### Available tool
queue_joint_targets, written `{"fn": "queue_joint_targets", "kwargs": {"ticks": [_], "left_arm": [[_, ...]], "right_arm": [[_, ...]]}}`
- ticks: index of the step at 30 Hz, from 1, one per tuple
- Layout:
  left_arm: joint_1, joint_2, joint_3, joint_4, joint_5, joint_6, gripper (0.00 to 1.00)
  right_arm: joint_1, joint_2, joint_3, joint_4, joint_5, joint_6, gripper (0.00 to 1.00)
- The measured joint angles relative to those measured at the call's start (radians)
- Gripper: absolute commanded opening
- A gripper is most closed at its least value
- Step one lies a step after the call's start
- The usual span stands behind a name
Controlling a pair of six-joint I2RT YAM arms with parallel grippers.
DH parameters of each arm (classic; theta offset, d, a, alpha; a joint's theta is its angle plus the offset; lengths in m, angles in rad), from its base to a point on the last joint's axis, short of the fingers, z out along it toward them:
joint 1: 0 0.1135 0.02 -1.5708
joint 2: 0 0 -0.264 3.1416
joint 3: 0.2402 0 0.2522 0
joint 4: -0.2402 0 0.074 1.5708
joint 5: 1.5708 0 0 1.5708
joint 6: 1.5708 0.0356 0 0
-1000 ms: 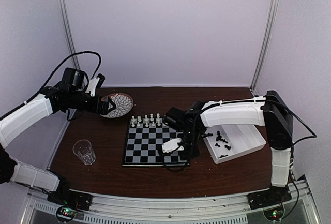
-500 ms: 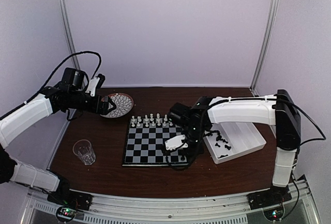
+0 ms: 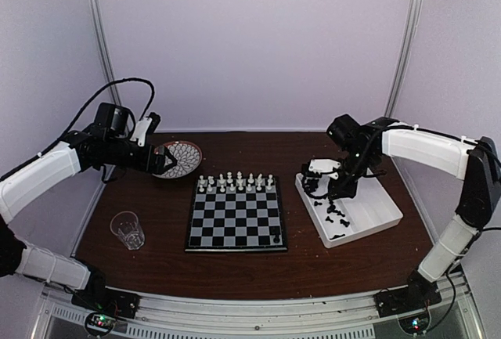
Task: Set up the chess pieces on the board
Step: Place the rook at a8, then pick up the bishop from the storage box.
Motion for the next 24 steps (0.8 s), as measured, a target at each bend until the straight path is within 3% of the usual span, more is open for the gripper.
{"fn": "queue_joint_targets", "kwargs": {"ticks": [4, 10, 24], "left_arm": [[0.0, 0.011, 0.0, 0.0, 0.008, 0.0, 0.91], [0.0, 0.016, 0.0, 0.002, 0.011, 0.0, 0.91], [0.0, 0.019, 0.0, 0.002, 0.018, 0.0, 0.91]], "right_arm": [[-0.078, 0.059, -0.008, 0.048, -0.012, 0.028, 0.15], [-0.099, 0.173, -0.012, 0.095, -0.041, 0.026, 0.15], [-0.099, 0.189, -0.078, 0.14, -0.032, 0.032, 0.19]]}}
